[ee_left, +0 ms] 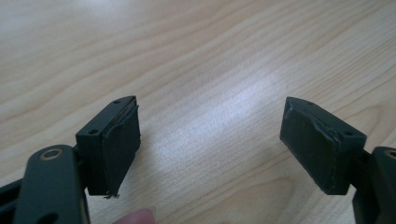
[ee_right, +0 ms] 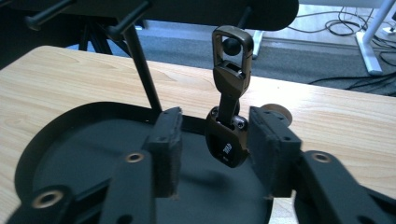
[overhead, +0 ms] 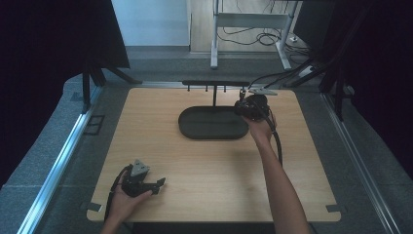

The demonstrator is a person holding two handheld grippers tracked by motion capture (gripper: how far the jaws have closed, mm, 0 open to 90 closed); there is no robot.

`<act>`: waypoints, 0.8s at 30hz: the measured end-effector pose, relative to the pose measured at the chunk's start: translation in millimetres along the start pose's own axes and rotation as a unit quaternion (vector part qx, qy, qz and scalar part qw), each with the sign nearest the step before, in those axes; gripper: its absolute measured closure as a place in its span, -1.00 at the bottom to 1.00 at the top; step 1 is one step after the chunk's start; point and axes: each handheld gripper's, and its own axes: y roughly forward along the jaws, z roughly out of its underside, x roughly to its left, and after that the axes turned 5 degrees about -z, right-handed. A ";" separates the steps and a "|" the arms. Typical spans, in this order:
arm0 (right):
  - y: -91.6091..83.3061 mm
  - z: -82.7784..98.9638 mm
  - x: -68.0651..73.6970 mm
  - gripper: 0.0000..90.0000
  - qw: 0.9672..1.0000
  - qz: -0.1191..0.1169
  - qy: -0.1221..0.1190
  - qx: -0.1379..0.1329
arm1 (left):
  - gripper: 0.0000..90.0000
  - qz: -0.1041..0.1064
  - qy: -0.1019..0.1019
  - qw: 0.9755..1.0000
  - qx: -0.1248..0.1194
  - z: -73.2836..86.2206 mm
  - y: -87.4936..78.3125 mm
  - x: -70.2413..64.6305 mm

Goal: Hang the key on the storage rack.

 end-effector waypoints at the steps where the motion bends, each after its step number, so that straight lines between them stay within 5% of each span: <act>1: -1.0 1.0 0.1 0.15 1.000 0.000 -0.004 0.000 | -0.54 0.001 0.000 1.000 -0.005 -1.0 -2.2 -0.3; 8: -6.1 8.1 -1.9 -0.06 1.000 -0.010 -0.003 0.008 | -0.53 0.003 0.002 1.000 -0.019 -5.1 -10.2 -3.0; 24: -33.7 20.6 6.2 -0.07 0.998 -0.046 -0.031 -0.008 | -0.52 0.003 0.001 1.000 -0.019 -5.4 -13.1 -2.9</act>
